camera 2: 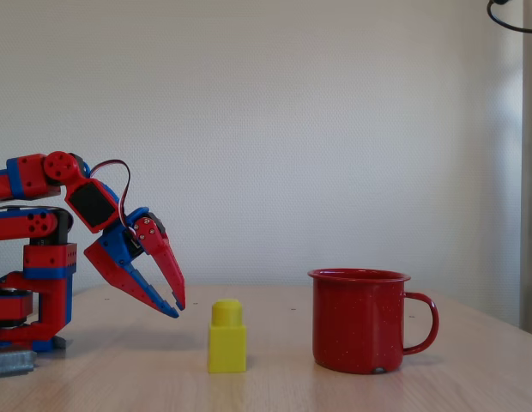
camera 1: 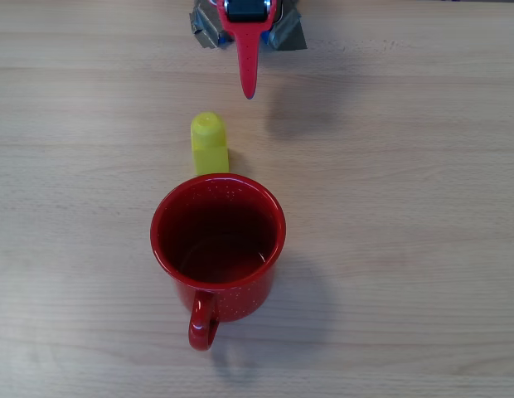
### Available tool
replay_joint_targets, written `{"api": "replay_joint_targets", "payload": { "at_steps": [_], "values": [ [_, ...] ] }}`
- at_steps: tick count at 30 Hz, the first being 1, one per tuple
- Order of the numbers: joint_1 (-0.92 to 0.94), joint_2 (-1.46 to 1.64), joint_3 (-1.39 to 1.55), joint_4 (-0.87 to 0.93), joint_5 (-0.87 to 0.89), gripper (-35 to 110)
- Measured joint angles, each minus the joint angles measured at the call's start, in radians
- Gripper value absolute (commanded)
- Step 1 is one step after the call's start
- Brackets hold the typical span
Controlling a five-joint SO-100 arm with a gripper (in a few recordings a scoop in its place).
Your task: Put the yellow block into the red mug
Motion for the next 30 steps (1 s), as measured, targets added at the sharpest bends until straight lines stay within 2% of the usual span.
{"api": "replay_joint_targets", "payload": {
  "at_steps": [24, 30],
  "values": [
    [0.014, 0.000, 0.000, 0.000, -0.035, 0],
    [0.017, -0.124, -0.006, 0.000, -0.049, 0]
  ]
}}
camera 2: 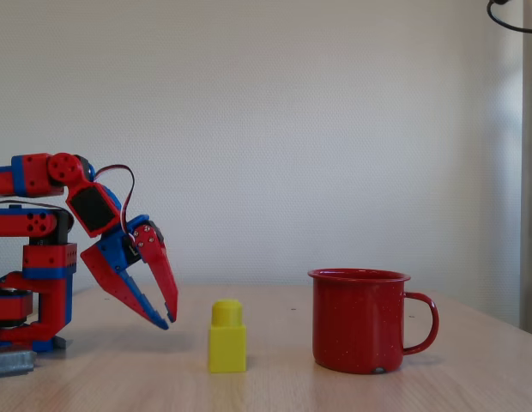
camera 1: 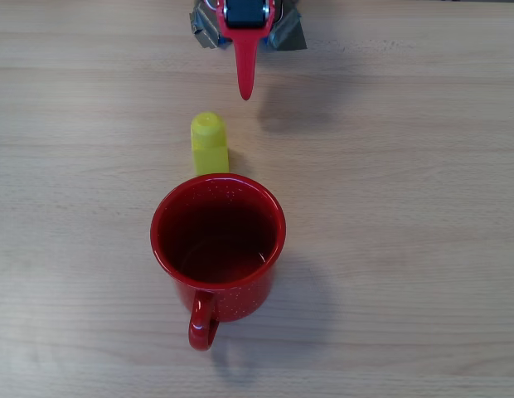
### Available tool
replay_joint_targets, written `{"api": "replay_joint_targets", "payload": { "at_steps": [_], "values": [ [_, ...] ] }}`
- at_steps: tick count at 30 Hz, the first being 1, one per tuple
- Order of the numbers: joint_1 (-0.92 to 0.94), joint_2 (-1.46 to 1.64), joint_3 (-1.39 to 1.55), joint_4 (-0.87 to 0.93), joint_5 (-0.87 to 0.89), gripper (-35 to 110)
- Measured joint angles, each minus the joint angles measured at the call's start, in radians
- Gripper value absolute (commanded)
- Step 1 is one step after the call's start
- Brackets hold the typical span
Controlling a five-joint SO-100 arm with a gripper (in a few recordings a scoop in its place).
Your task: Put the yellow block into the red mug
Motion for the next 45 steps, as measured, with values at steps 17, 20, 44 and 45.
{"api": "replay_joint_targets", "payload": {
  "at_steps": [17, 20, 44, 45],
  "values": [
    [0.031, -0.630, -0.706, 0.175, -0.031, 0],
    [0.060, -0.735, -0.822, 0.259, -0.037, 0],
    [0.242, -1.331, -1.247, 0.453, -0.129, 43],
    [0.250, -1.336, -1.247, 0.453, -0.137, 44]
  ]
}}
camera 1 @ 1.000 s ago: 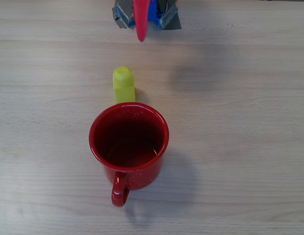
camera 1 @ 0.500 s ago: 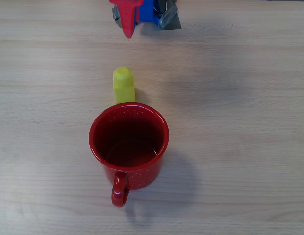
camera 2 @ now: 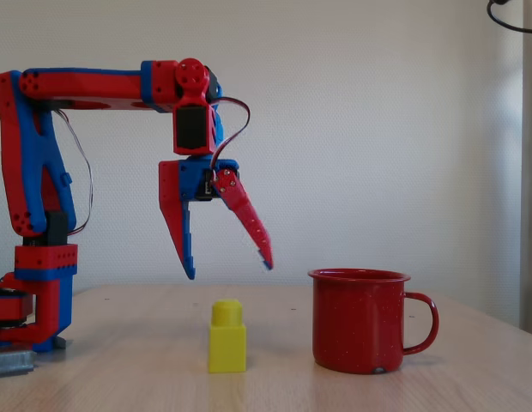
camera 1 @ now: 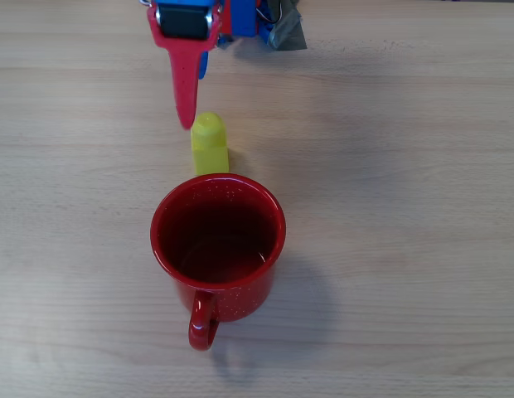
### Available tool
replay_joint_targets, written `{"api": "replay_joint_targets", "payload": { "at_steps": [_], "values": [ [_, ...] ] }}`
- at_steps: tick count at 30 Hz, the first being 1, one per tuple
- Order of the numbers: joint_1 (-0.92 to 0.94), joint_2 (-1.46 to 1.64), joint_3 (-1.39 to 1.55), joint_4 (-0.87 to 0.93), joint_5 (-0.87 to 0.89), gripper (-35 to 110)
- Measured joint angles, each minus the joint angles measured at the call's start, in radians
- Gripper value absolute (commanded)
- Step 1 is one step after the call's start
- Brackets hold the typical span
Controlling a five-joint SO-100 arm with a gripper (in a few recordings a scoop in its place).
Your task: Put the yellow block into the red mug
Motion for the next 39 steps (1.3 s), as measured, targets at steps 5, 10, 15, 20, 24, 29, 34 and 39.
{"api": "replay_joint_targets", "payload": {
  "at_steps": [5, 10, 15, 20, 24, 29, 34, 39],
  "values": [
    [0.008, -0.034, 0.000, -0.008, -0.040, 46],
    [0.009, -0.055, 0.025, -0.037, -0.072, 48],
    [0.008, -0.061, 0.080, -0.104, -0.092, 48],
    [0.009, -0.075, 0.132, -0.147, -0.092, 48],
    [0.008, -0.083, 0.173, -0.189, -0.092, 48],
    [0.002, -0.091, 0.230, -0.245, -0.092, 48],
    [-0.011, -0.091, 0.268, -0.295, -0.091, 48],
    [-0.023, -0.104, 0.295, -0.325, -0.092, 48]
  ]
}}
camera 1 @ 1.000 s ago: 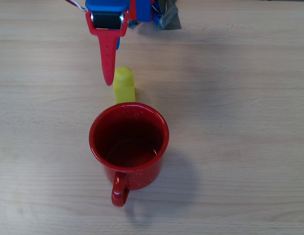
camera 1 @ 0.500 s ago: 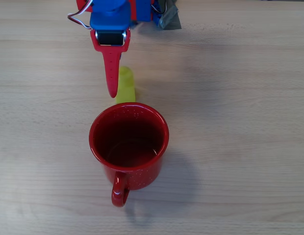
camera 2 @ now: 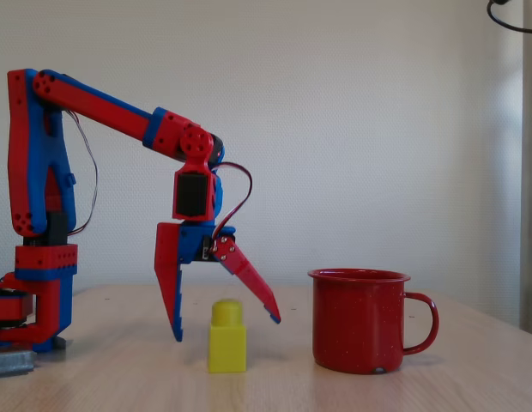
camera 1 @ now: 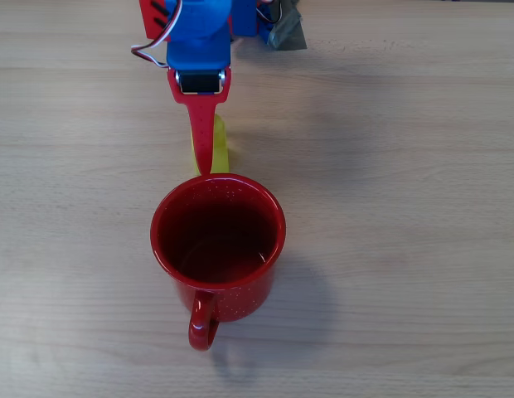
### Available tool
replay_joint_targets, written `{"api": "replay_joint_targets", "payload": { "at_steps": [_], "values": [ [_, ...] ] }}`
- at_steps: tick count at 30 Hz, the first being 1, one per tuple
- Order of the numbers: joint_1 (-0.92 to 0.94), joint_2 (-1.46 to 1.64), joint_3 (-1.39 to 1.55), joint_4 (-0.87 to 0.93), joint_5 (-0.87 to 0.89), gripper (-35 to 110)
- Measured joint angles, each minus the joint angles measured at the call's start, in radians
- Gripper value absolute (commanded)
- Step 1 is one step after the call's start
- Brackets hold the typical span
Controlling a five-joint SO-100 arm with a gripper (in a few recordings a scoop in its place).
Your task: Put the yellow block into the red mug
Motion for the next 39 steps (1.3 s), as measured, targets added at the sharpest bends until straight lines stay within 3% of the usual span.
{"api": "replay_joint_targets", "payload": {
  "at_steps": [16, 20, 22, 33, 39],
  "values": [
    [-0.017, -0.026, 0.017, -0.104, 0.000, 38],
    [-0.015, -0.035, 0.017, -0.130, 0.000, 25],
    [-0.015, -0.035, 0.017, -0.127, 0.000, 6],
    [-0.017, -0.035, 0.017, -0.137, -0.002, 0],
    [-0.015, -0.035, -0.029, -0.005, 0.048, 0]
  ]
}}
